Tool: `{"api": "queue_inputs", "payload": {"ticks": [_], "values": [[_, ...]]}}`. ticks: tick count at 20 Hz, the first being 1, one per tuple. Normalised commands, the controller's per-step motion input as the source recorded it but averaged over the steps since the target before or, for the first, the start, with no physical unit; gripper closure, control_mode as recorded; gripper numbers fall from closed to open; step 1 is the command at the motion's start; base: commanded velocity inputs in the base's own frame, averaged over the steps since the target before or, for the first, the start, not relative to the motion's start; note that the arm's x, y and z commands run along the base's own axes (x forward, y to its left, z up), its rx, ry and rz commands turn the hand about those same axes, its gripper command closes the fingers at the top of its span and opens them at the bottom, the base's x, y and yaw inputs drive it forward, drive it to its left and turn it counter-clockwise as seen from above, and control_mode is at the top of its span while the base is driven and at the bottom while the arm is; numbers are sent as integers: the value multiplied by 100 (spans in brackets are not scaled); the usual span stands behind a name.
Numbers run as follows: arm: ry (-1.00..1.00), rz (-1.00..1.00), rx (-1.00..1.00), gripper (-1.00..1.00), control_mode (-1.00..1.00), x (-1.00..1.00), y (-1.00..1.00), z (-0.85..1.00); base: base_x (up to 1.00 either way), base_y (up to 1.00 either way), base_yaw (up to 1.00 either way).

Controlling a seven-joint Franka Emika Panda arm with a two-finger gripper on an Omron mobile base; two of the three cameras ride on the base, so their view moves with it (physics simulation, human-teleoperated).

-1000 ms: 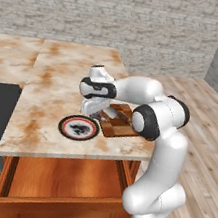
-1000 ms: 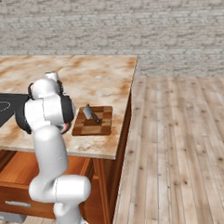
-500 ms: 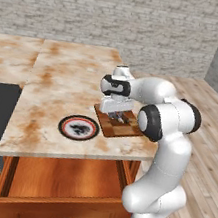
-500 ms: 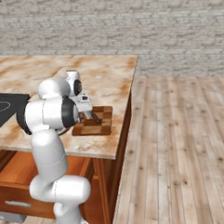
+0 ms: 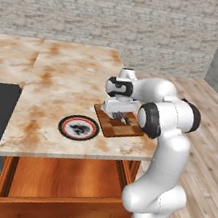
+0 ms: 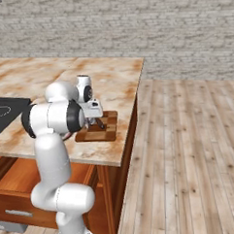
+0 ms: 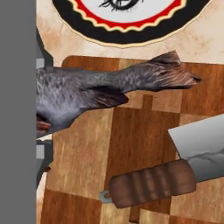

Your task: Pick up the knife from the drawer and place it on the cutting board. Then place the meat from the plate to the cutting board.

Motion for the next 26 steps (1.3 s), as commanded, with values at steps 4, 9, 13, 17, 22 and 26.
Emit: {"api": "queue_inputs", "payload": {"ticks": [4, 9, 13, 17, 22, 26], "values": [[0, 4, 0, 100, -100, 32, -4, 0, 0, 0, 0], [0, 16, 0, 100, -100, 15, -24, -1, 0, 0, 0], [0, 17, 0, 100, -100, 0, -3, -5, 0, 0, 0], [0, 12, 0, 100, -100, -2, 0, -8, 0, 0, 0], [-3, 11, 0, 100, -100, -3, 0, -20, 0, 0, 0], [-4, 9, 0, 100, -100, -10, 0, -20, 0, 0, 0]]}}
